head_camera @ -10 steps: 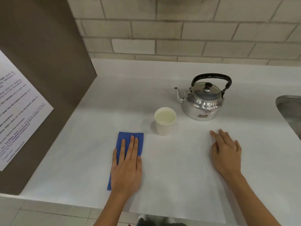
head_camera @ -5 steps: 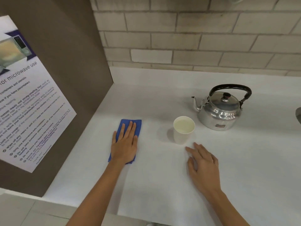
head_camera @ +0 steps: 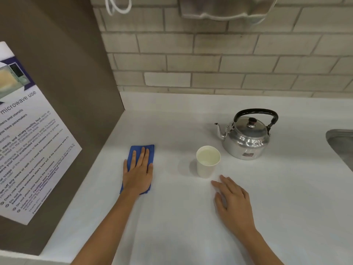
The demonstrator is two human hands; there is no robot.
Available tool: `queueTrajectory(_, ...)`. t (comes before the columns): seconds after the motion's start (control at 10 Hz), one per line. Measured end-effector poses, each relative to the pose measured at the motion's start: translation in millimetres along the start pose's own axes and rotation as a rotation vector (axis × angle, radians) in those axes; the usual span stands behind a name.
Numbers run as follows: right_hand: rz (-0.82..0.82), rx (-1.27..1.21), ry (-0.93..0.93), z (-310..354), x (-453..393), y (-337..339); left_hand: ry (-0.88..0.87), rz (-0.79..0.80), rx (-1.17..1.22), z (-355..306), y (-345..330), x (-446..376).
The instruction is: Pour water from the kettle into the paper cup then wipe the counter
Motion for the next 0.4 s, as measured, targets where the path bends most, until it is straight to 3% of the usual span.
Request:
queueTrajectory(0.2, -0.060, -0.129, -0.021, -13.2, -3.5, 15.1, -0.070, 0.010, -0.018, 3.6, 5.1, 7.1)
queueTrajectory(0.3, -0.217, -0.209, -0.051, -22.9, -23.4, 39.9, -0.052, 0.055, 0.005, -3.4, 10.5, 4.3)
queueTrajectory(0.4, -0.366, -0.265, -0.001, -15.0, -60.8, 77.2, -0.158, -0.037, -0.007, -36.4, 28.3, -16.6)
Point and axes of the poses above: each hand's wrist, its own x-axis away from the middle knuckle, its own y-axis out of the back of the hand, z = x × y, the point moved 1 cm from there along -x, towards the middle knuckle, and after that the axes turned 3 degrees about y, right-handed, at the moved point
